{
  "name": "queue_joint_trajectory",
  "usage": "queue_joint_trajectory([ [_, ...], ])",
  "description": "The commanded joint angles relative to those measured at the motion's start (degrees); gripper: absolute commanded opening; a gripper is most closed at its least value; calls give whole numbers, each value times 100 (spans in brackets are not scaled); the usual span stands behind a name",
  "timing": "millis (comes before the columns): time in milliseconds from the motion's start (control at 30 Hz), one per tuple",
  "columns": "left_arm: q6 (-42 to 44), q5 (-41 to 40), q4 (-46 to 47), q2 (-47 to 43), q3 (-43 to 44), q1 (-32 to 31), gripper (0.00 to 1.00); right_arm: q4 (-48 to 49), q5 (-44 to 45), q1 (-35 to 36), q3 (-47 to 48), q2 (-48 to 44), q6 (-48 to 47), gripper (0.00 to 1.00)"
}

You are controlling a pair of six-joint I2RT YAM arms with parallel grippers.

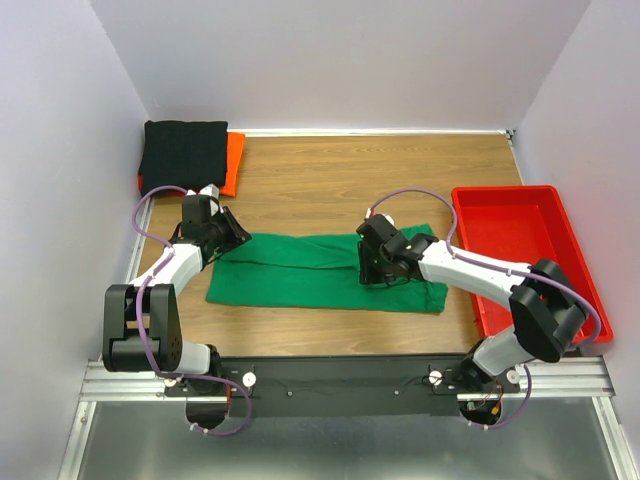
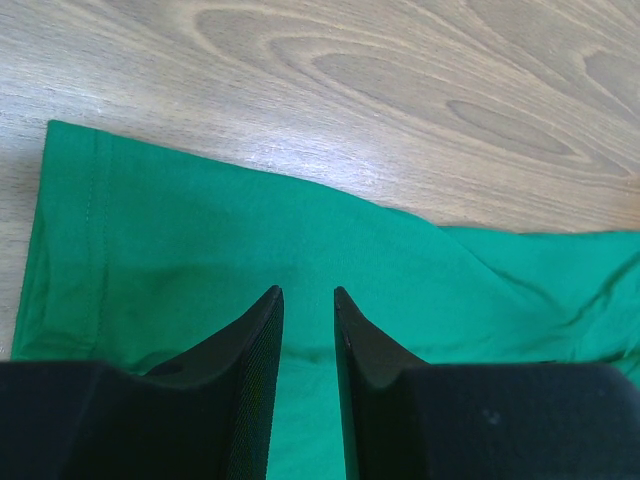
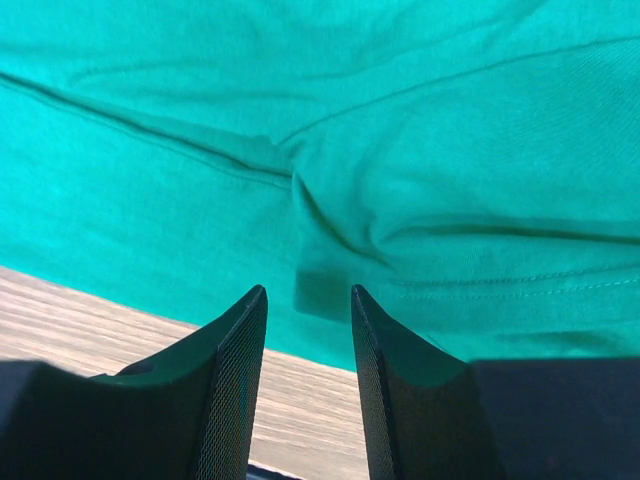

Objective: Fold and stack the t-shirts
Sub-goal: Fold the tshirt

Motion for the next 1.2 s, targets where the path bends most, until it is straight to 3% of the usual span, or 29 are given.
queue_joint_trajectory([
  [0, 79, 118, 89, 57, 25, -18, 34, -231, 231, 158, 82, 180, -189, 46],
  [233, 79, 118, 98, 57, -2, -18, 34, -372, 451, 255, 267, 444, -189, 45],
  [367, 88, 127, 98, 74, 7, -18, 34, -398, 539, 282, 363, 506, -154, 29],
  [700, 88, 144, 124, 118, -2, -18, 34, -407, 346, 300, 601, 708, -58, 5],
  [1167, 97, 206, 151, 153, -19, -18, 34, -205, -67, 300, 820, 945, 223, 1],
])
